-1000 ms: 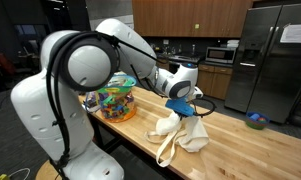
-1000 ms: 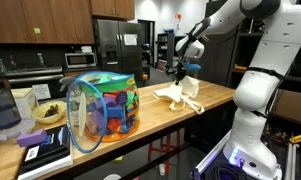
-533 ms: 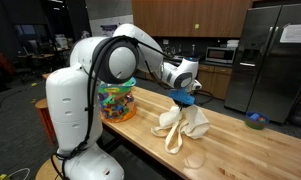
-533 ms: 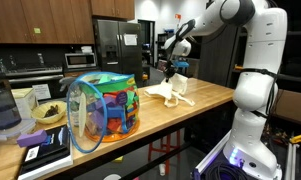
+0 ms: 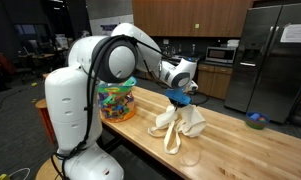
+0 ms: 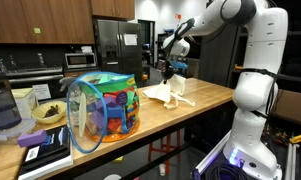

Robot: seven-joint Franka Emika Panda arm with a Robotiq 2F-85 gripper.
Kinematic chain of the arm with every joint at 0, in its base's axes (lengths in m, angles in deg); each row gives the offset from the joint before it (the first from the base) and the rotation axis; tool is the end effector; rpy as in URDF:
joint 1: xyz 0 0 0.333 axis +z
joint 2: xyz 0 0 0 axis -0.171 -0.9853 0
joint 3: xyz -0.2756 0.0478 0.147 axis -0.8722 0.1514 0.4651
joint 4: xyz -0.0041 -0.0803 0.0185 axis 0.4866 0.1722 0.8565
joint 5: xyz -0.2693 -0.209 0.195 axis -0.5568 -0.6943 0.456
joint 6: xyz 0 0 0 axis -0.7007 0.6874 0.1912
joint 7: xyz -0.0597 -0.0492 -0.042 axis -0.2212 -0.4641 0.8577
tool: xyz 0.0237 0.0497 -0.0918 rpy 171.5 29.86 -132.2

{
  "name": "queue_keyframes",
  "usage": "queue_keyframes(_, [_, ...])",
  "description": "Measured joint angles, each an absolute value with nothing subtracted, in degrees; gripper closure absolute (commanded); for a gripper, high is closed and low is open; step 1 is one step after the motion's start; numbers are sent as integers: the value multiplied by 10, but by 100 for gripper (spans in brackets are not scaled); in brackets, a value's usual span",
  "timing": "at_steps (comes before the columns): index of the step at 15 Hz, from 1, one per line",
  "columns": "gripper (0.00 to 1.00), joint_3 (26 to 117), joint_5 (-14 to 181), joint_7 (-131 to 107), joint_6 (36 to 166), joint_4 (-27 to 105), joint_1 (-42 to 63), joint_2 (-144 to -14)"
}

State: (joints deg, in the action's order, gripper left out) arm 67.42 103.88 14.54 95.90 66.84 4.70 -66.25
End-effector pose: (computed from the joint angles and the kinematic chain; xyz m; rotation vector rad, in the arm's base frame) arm 0.5519 -0.1190 0.3950 -2.9373 0.0380 -0.2184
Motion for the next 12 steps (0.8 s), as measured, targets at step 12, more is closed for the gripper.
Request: queue_keyframes(12, [99, 712, 1039, 135, 912, 647, 58, -650])
